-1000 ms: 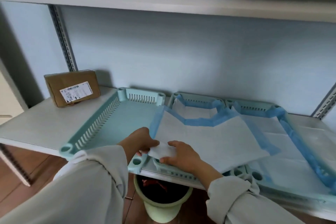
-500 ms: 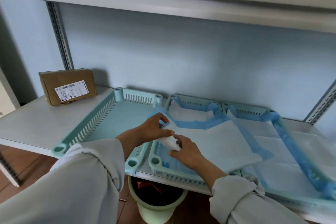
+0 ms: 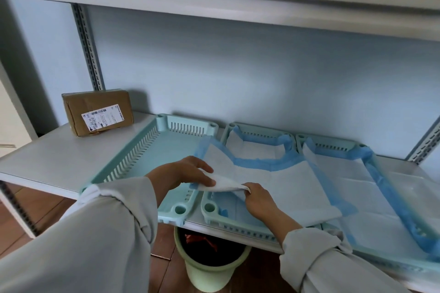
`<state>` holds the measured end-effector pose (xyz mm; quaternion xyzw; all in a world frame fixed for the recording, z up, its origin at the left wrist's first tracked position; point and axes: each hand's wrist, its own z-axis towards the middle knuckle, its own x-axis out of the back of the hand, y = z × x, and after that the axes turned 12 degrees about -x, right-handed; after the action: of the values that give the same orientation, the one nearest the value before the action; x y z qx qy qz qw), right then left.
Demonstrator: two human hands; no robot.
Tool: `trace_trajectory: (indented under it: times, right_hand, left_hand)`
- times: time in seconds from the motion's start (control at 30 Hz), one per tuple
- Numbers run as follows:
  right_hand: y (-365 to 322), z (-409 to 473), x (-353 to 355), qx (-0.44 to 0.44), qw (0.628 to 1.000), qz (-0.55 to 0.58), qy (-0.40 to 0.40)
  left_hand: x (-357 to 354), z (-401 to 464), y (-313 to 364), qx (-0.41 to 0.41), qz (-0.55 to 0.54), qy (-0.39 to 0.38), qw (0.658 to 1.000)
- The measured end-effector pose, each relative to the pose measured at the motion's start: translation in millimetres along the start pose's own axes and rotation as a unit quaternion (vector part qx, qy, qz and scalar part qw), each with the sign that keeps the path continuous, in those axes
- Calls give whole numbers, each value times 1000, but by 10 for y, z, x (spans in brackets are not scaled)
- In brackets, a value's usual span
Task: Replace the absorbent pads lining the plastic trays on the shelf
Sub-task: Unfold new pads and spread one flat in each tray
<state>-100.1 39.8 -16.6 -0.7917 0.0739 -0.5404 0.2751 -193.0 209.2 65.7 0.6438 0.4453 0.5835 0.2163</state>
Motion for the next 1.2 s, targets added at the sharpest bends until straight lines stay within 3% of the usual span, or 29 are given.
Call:
trace_trajectory:
  times: [0.13,0.3,0.33,0.5,0.73,0.8,0.93,1.0,1.13,1.2]
  right_hand:
    - [19,24,2,-4,1000,-9,-15]
    - [-27,-2,32,-24,997,-35,-57]
    - [-37,-7,37,-28,997,-41,-67]
    - [-232,-161,36,72,991,-38,-109]
    - [-452,-184,-117,127,989,-34,-69]
    - [-462,-189,-106,123,990,-36,-54]
    - [-472,-191,-81,115,992,-21,-45]
    - [-463,-215,-77,120,991,-22,-45]
    - [-442,-345,-208,168,954,-144,-204]
    - [-446,-369,-243,145,963,-71,-216]
  left_hand:
    - [58,43,-87,-18,-26,130,991]
    - [208,51,-211,17,117,288,950]
    - [220,49,-215,21,122,274,954]
    - [48,-61,-98,74,68,18,995]
    - [-23,70,-128,-40,-4,75,996]
    - [17,97,-149,-46,26,92,994]
    - [169,116,-263,-9,137,233,963]
    - [223,120,-335,-1,195,265,944]
    - [206,199,-417,-39,210,238,948]
    - [95,255,-423,-40,223,152,962]
